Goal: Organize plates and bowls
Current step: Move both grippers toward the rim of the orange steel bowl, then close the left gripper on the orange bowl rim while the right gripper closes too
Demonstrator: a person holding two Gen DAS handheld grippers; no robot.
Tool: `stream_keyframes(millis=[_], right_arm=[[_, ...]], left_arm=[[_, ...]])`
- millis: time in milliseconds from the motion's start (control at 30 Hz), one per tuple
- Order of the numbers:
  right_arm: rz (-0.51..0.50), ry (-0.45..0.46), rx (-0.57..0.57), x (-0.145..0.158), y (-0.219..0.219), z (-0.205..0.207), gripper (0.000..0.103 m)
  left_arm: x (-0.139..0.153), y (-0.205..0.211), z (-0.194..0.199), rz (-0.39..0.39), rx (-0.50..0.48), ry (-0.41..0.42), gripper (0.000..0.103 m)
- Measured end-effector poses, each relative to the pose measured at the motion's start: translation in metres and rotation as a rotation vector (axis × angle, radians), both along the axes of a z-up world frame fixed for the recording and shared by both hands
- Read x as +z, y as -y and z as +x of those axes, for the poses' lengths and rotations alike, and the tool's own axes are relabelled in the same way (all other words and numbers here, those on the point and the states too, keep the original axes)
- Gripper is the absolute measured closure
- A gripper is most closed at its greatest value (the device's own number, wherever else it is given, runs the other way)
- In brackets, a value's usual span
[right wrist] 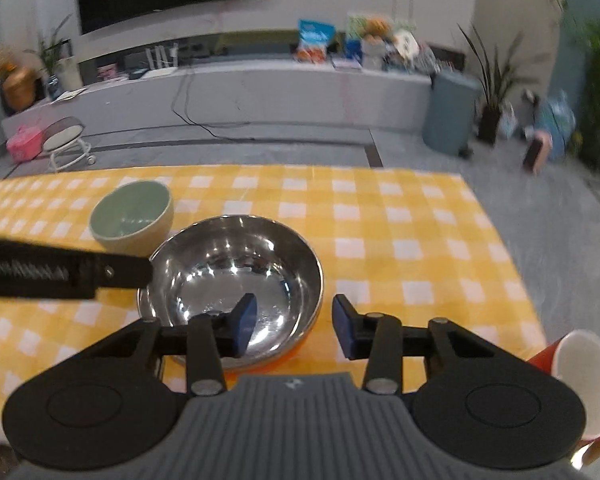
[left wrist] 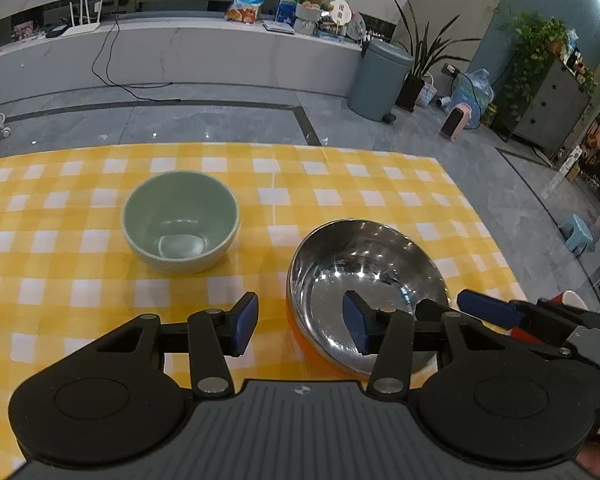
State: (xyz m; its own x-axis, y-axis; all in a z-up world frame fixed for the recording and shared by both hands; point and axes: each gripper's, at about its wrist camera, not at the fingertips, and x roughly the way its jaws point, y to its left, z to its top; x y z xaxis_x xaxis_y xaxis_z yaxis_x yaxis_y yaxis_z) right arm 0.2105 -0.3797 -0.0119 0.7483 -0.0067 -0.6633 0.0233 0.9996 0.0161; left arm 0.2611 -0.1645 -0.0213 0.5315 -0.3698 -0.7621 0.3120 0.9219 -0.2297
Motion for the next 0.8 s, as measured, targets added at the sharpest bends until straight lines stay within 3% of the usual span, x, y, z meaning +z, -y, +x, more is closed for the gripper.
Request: stream_keyframes(millis=[233, 500, 800], right_arm=[[0.106, -0.074, -0.138, -0.01, -0.003, 0.012, 0.068], [0.223, -0.122, -0.242, -0.023, 0.009, 0.016, 0.081], [0.283, -0.119, -0.257, -0.026, 0.019, 0.013, 0.089]], left_arm=[[-0.016, 0.006, 0.011, 0.034, 0.011, -0.021, 0.056], [-0.022, 0.009, 0.015, 0.038, 0.013, -0.039, 0.086], [-0.01, 0.01, 0.004, 0.063, 0.012, -0.034, 0.093]])
